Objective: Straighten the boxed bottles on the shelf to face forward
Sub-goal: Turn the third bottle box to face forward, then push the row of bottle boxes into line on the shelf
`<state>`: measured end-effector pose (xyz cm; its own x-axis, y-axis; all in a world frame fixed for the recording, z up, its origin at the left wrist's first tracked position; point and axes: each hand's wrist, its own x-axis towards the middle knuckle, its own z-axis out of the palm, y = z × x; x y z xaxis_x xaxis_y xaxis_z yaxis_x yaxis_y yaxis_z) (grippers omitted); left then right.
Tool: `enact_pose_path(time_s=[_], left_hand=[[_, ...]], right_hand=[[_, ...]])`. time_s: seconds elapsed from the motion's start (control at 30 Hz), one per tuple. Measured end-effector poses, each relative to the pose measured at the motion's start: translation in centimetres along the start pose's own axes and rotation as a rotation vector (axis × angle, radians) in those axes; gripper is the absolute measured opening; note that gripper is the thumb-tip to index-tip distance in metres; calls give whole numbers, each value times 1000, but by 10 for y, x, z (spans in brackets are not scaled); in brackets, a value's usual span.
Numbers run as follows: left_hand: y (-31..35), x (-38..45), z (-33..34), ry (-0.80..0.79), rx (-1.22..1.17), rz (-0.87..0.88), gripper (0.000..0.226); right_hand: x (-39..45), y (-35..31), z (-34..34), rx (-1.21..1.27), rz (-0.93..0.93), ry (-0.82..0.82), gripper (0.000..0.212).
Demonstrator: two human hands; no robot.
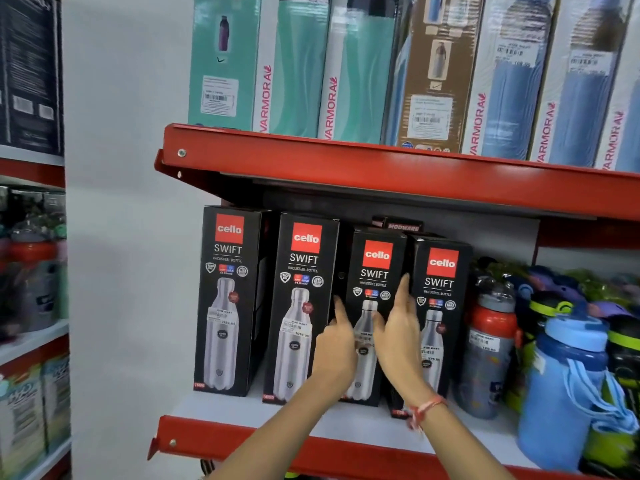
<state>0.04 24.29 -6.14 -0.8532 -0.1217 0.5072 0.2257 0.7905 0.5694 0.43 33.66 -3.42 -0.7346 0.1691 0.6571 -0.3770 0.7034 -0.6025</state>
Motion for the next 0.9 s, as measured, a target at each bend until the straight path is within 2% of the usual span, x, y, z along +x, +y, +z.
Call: enact_pose_path(time_s=[0.1,0.17,0.23,0.3,0.4,0.5,0.57,0.63,0.73,0.9], left_hand=[[-24,-14,-29,122,-113,171,43],[-51,-22,-52,273,-187,240,27],[-82,-27,-74,390,-294,242,18],[-112,-31,-97,496,-444,179,18],[-162,-33,-122,560,-558,12,20],[-195,-34,-130,300,-547,-102,46],[-202,-36,-130,94,-568,-76,55],[-203,-38,-131,-33,-600,-67,57],[-203,-42,-137,-143,-576,-78,63],[-212,-56,-153,-228,-652,-72,52]], right_hand=[[-19,-24,6,20,-156,220,64],[-31,-44,15,174,-233,214,52],[-45,-65,28,385,-265,48,39],[-63,-82,47,477,-278,-154,30],[-90,-94,87,442,-161,-375,39],[-104,-103,121,424,12,-484,65],[-106,-111,134,438,61,-533,72],[-106,-117,144,461,89,-539,72],[-111,-119,151,458,107,-518,70],[-126,-117,136,452,71,-526,68]])
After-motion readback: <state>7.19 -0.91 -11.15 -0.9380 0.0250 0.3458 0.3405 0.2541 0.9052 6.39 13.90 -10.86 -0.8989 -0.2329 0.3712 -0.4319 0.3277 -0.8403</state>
